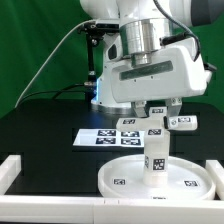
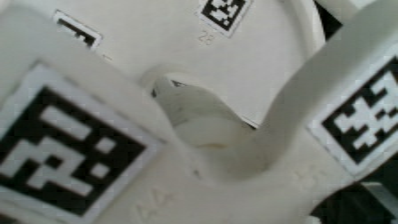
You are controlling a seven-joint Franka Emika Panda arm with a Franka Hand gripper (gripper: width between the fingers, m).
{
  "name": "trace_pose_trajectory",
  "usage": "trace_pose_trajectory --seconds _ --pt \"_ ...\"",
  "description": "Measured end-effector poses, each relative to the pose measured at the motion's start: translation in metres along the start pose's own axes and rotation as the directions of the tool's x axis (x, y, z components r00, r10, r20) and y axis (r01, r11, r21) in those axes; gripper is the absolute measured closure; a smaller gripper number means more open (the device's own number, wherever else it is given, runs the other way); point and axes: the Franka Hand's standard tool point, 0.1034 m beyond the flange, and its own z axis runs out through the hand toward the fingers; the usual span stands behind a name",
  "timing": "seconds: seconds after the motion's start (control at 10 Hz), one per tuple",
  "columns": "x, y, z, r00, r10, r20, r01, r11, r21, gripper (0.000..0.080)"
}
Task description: Assemble round table
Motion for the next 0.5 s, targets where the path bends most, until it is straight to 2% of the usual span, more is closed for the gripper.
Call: trace_pose_trajectory --seconds 0.2,0.4,0.5 --pt "0.000 -0.002 -0.007 1.000 -0.006 0.008 0.006 1.000 0.002 0.0156" --pt "0.001 -0.006 -0.024 0.999 -0.030 0.020 0.030 1.000 0.010 0.0151" --pt "0.002 -0.009 -0.032 0.993 -0.117 0.023 0.116 0.993 0.015 0.0150"
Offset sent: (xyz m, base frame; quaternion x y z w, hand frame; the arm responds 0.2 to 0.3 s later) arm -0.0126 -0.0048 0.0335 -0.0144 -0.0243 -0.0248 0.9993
